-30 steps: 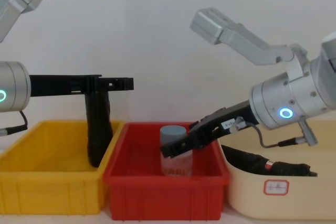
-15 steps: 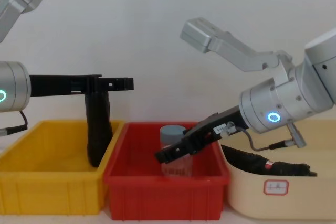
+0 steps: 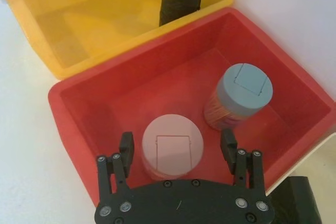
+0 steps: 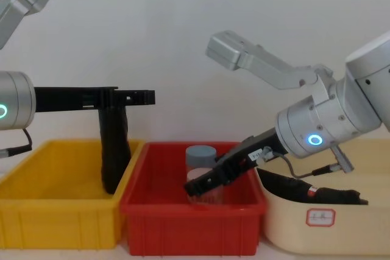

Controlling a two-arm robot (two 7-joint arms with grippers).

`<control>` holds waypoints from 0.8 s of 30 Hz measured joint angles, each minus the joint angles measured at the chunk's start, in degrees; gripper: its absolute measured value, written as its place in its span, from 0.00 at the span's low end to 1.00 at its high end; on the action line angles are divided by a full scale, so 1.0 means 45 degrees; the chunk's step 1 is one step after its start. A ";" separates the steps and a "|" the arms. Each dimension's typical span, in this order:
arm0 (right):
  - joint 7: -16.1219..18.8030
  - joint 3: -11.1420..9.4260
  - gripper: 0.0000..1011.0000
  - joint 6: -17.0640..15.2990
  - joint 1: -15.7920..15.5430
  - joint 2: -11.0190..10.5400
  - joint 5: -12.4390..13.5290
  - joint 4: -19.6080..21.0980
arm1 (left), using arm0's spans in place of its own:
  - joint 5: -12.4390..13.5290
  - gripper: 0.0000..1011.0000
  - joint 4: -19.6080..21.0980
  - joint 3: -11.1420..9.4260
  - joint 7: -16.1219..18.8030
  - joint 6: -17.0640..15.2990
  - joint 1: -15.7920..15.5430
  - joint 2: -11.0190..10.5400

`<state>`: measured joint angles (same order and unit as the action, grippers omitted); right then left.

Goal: Pick up the garbage bag with the one hand and transfer it to the other hand.

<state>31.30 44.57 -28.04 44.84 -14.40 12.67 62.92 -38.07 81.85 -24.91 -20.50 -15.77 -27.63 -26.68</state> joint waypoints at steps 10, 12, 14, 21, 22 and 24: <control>0.0090 0.0094 0.99 0.0043 0.0177 0.0102 -0.0258 -0.0337 | 0.0000 0.99 0.0000 -0.0001 0.0000 0.0000 0.0000 0.0000; 0.0124 0.0110 0.99 0.0046 0.0206 0.0126 -0.0308 -0.0392 | 0.0000 0.99 0.0001 0.0000 0.0000 0.0000 0.0001 0.0000; 0.0160 0.0122 0.99 0.0049 0.0221 0.0141 -0.0343 -0.0434 | 0.0000 0.99 0.0001 -0.0001 0.0000 0.0000 0.0001 0.0001; 0.0205 0.0149 0.90 0.0052 0.0261 0.0175 -0.0413 -0.0503 | 0.0000 0.99 0.0001 0.0000 0.0000 0.0000 0.0000 0.0001; 0.0216 0.0153 0.86 0.0052 0.0269 0.0179 -0.0423 -0.0515 | 0.0000 0.99 0.0001 -0.0001 0.0000 0.0000 0.0001 0.0000; 0.0229 0.0157 0.81 0.0053 0.0278 0.0184 -0.0434 -0.0530 | 0.0000 0.99 0.0001 0.0000 0.0000 0.0001 0.0000 0.0000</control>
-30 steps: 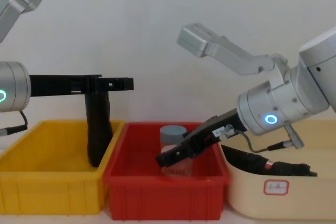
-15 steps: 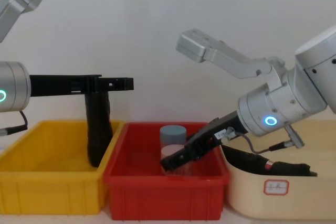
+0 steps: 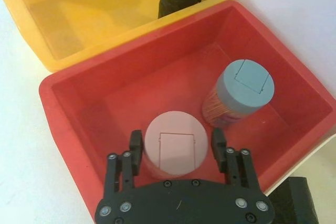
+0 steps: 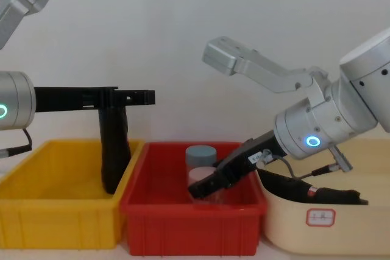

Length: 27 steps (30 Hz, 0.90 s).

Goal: Pick up the garbage bag with the one hand and transfer it to the other hand.

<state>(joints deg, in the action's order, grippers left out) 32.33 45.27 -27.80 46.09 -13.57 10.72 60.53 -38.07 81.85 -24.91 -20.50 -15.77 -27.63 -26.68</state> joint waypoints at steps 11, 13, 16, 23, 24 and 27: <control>0.0038 0.0000 0.67 0.0000 0.0022 0.0022 -0.0045 -0.0040 | 0.0000 0.99 -0.0001 -0.0001 0.0000 0.0000 0.0000 0.0000; 0.0039 -0.0029 0.67 0.0000 0.0009 0.0022 -0.0044 -0.0027 | 0.0000 0.99 -0.0001 0.0000 0.0000 0.0000 0.0000 0.0000; 0.0038 -0.0129 0.67 0.0000 -0.0059 0.0010 -0.0002 0.0044 | 0.0000 0.99 0.0000 -0.0001 0.0000 -0.0001 0.0000 -0.0001; -0.0075 -0.0748 0.67 -0.0031 -0.0424 -0.0093 0.0416 0.0623 | 0.0000 0.99 0.0000 0.0000 0.0000 -0.0001 0.0000 0.0000; -0.0098 -0.0794 0.67 -0.0048 -0.0449 -0.0103 0.0469 0.0671 | 0.0000 0.99 0.0000 -0.0001 0.0000 -0.0001 0.0000 0.0000; -0.0178 -0.1069 0.67 -0.0091 -0.0591 -0.0167 0.0658 0.0961 | 0.0000 0.99 0.0000 -0.0001 -0.0001 -0.0001 0.0000 0.0000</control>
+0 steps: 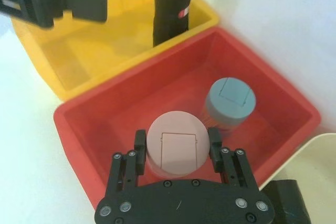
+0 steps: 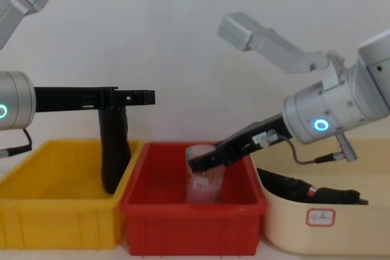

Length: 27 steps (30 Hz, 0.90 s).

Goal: Pick up the garbage bag with the one hand and transfer it to the other hand.

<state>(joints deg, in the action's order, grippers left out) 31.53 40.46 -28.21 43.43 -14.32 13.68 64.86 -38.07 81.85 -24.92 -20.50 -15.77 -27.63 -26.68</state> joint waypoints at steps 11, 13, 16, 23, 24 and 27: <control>-0.0657 -0.1690 0.67 -0.0354 -0.0840 -0.0451 0.1118 0.1822 | 0.0000 0.99 0.0000 0.0000 0.0000 0.0000 0.0000 0.0000; -0.0831 -0.2076 0.67 -0.0438 -0.1012 -0.0566 0.1367 0.2214 | 0.0000 0.99 0.0000 0.0001 0.0000 0.0000 0.0000 0.0001; -0.1046 -0.2516 0.67 -0.0516 -0.1200 -0.0705 0.1643 0.2660 | 0.0000 0.99 0.0000 0.0001 0.0000 0.0000 0.0000 0.0000; -0.1485 -0.3394 0.67 -0.0580 -0.1588 -0.1045 0.2086 0.3511 | 0.0000 0.99 -0.0001 0.0000 0.0000 0.0000 0.0000 0.0000; -0.1536 -0.3497 0.67 -0.0581 -0.1624 -0.1082 0.2123 0.3607 | 0.0000 0.99 -0.0001 0.0000 0.0000 0.0000 0.0000 0.0001; -0.1720 -0.3763 0.67 -0.0582 -0.1758 -0.1241 0.2225 0.3884 | 0.0000 0.99 -0.0001 0.0000 0.0000 0.0000 0.0000 0.0001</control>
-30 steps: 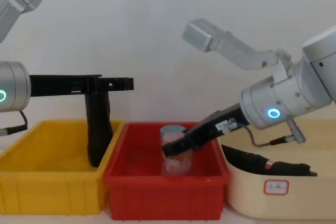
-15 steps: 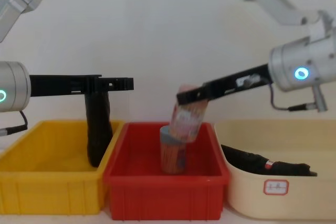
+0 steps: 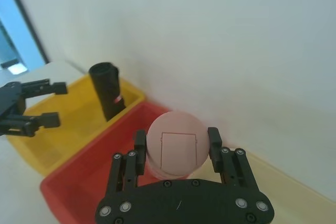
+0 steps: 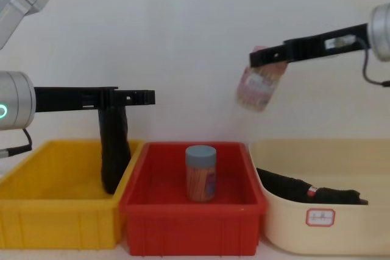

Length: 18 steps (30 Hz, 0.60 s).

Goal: Pick up the garbage bag with the one hand and transfer it to the other hand.

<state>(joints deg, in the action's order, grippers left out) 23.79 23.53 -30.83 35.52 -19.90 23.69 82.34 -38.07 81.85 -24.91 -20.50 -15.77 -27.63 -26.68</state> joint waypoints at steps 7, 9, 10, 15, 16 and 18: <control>-0.0352 -0.0363 0.67 0.0041 -0.0302 -0.0452 0.0020 0.0401 | 0.0000 0.99 0.0000 0.0000 0.0000 0.0000 0.0000 0.0000; -0.0449 -0.0415 0.67 0.0085 -0.0413 -0.0616 -0.0044 0.0456 | 0.0000 0.99 0.0000 0.0001 0.0000 0.0000 0.0000 0.0000; -0.0466 -0.0420 0.67 0.0094 -0.0434 -0.0647 -0.0061 0.0459 | 0.0000 0.99 0.0000 0.0000 0.0000 0.0000 0.0000 -0.0001; -0.0620 -0.0432 0.67 0.0202 -0.0684 -0.0955 -0.0284 0.0413 | 0.0000 0.99 0.0001 0.0000 0.0000 0.0000 -0.0001 -0.0001; -0.0637 -0.0422 0.67 0.0223 -0.0716 -0.0991 -0.0334 0.0373 | 0.0000 0.99 0.0001 0.0000 0.0000 0.0000 0.0000 -0.0001; -0.0672 -0.0384 0.67 0.0274 -0.0782 -0.1067 -0.0445 0.0280 | 0.0000 0.99 0.0000 0.0000 0.0000 0.0001 0.0000 -0.0001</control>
<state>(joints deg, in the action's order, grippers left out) 20.76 21.80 -29.60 32.00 -24.70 21.69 83.59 -38.08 81.85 -24.91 -20.50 -15.77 -27.63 -26.68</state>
